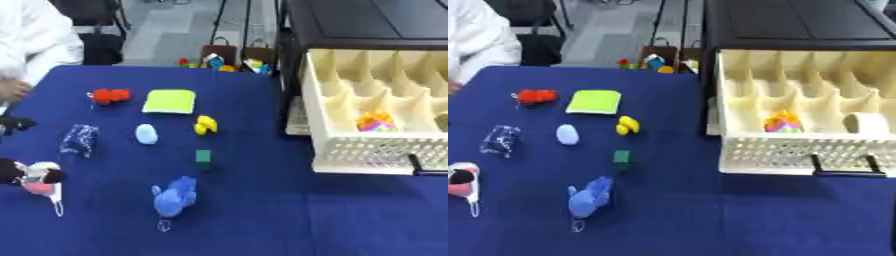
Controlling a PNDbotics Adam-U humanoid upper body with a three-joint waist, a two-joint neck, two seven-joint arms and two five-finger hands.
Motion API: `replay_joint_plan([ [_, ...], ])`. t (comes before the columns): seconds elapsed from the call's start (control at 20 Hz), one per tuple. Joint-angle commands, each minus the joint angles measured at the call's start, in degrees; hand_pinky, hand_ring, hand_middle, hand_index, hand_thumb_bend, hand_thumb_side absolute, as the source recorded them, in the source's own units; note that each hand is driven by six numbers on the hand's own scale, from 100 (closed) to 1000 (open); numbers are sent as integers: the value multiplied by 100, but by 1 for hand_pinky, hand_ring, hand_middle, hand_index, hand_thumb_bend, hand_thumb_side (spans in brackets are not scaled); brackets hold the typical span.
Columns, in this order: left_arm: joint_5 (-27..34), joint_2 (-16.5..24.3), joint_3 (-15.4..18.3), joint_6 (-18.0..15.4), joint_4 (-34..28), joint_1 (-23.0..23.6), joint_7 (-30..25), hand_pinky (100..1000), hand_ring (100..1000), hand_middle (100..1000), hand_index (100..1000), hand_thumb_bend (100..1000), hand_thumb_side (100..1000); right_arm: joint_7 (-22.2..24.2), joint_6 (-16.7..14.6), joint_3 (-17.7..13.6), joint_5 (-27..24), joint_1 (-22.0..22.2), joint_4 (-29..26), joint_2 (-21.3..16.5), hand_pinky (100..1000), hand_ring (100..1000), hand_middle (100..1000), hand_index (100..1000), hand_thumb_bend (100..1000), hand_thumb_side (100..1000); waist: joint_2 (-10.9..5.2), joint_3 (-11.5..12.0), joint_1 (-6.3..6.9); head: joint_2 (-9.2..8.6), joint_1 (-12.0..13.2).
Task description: Pick up objects from table and place into drawer.
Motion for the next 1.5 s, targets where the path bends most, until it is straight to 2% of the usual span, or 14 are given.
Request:
replay_joint_plan([
  [0.05,31,221,2,-18,199,-112,55,809,894,874,972,816,744,-80,-53,4,-13,-104,-54,-110,627,697,675,766,100,1000,-57,-6,20,-77,24],
  [0.2,105,192,-54,-51,421,-148,64,810,893,869,967,826,729,-85,-51,2,-20,-106,-54,-108,627,698,675,766,100,1000,-36,-25,19,-98,43],
  [0.55,115,168,-181,-132,733,-214,35,787,865,827,920,770,700,-93,-53,6,-36,-114,-54,-102,629,698,675,766,100,1000,10,-48,24,-129,56],
  [0.7,112,159,-224,-163,853,-243,14,779,849,807,904,772,686,-97,-50,5,-43,-118,-54,-104,629,698,675,766,100,1000,21,-60,21,-133,70],
  [1.15,92,154,-275,-223,991,-277,-18,770,841,800,899,768,687,-104,-50,5,-45,-122,-54,-102,629,698,675,766,100,1000,30,-68,20,-138,75],
  [1.2,71,158,-298,-201,1033,-256,-42,758,826,786,889,680,659,-104,-51,7,-48,-127,-54,-102,630,698,674,766,100,1000,41,-79,15,-153,91],
  [1.5,-20,114,-382,-210,1382,-334,-198,730,801,759,860,599,640,-97,-61,14,-66,-146,-54,-97,630,698,675,766,100,1000,63,-120,1,-187,139],
])
